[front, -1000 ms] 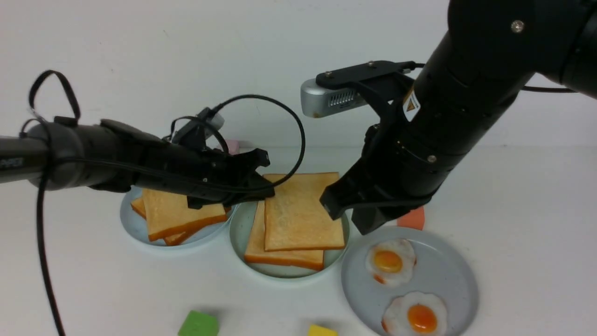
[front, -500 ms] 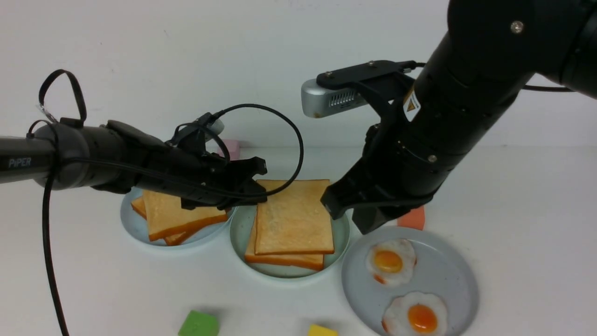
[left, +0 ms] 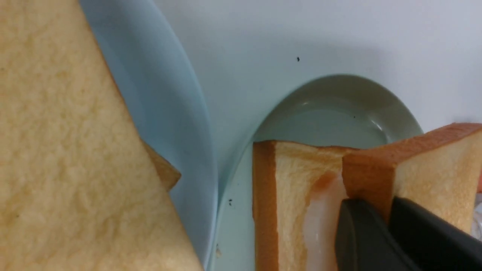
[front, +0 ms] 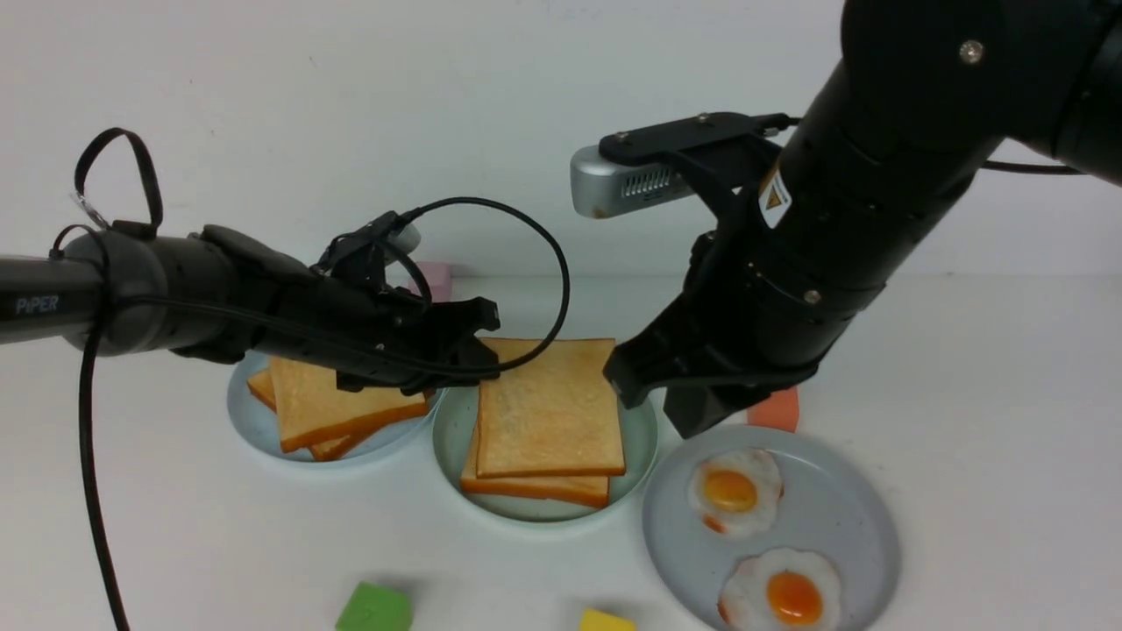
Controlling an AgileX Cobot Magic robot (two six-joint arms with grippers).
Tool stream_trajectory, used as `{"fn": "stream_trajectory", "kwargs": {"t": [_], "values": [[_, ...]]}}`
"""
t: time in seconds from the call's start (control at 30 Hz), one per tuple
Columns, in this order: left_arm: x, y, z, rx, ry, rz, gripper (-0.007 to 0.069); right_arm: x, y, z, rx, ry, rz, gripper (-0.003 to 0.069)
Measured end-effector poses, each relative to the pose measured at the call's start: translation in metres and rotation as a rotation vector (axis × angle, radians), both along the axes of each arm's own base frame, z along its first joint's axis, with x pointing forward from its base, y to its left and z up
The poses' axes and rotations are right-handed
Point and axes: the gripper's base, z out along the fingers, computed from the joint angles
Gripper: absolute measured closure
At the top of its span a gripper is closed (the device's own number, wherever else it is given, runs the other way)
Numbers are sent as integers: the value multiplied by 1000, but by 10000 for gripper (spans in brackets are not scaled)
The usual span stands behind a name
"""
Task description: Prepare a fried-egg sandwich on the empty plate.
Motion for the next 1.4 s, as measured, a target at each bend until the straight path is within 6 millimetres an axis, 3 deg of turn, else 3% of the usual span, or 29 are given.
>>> {"fn": "stream_trajectory", "kwargs": {"t": [0.27, 0.4, 0.57, 0.73, 0.83, 0.97, 1.03, 1.17, 1.2, 1.3, 1.37, 1.4], "values": [[-7, 3, 34, 38, -94, -40, 292, 1, -2, 0, -14, -13, -7, 572], [-17, 3, 62, 28, -133, -73, 266, -2, -12, 12, -33, -72, -48, 571], [-35, -2, 88, -26, -131, -159, 338, -16, -31, 37, -16, -157, -102, 568], [-66, -4, 122, -81, -90, -269, 524, -58, -67, 61, 72, -237, -146, 564], [-92, 2, 144, -46, -93, -288, 631, -90, -96, 60, 136, -324, -161, 564], [-135, 15, 167, -14, -115, -253, 638, -119, -125, 45, 192, -448, -164, 564], [-177, 28, 171, 17, -112, -207, 638, -140, -143, 25, 236, -515, -159, 590], [-235, 46, 162, 55, -105, -131, 638, -160, -159, 1, 295, -578, -154, 667], [-254, 53, 157, 69, -107, -103, 638, -166, -164, -10, 306, -594, -151, 670], [-287, 62, 148, 63, -115, -52, 638, -169, -167, -20, 321, -620, -147, 670], [-323, 71, 141, 38, -155, -5, 638, -172, -168, -26, 344, -654, -142, 670], [-328, 73, 139, 36, -159, 2, 638, -172, -169, -26, 350, -659, -142, 670]]}}
